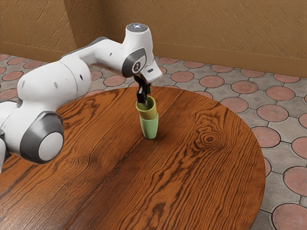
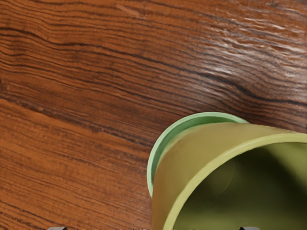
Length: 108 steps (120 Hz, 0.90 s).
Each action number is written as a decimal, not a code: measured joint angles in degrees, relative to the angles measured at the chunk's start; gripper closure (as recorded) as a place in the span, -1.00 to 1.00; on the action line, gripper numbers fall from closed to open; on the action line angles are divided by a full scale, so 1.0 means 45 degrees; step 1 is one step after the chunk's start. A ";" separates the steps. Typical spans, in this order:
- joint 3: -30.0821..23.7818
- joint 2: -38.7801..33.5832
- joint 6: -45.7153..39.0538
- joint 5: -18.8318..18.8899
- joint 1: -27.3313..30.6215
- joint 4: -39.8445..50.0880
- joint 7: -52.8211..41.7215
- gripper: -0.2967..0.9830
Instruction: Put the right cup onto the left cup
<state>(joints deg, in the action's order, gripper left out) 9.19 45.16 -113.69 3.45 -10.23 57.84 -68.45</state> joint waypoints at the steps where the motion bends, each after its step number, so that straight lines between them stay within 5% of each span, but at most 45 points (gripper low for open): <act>1: 0.0001 -0.0003 0.0008 0.0000 -0.0002 0.0000 -0.0005 -0.20; 58: 0.0006 -0.2540 0.2133 -0.0357 0.0084 0.1630 0.0340 -0.50; 108: 0.0566 -0.8434 0.3355 -0.0300 0.0152 0.7105 0.1407 -0.53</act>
<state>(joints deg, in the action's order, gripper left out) 11.74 7.20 -98.59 2.10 -9.55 89.82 -62.12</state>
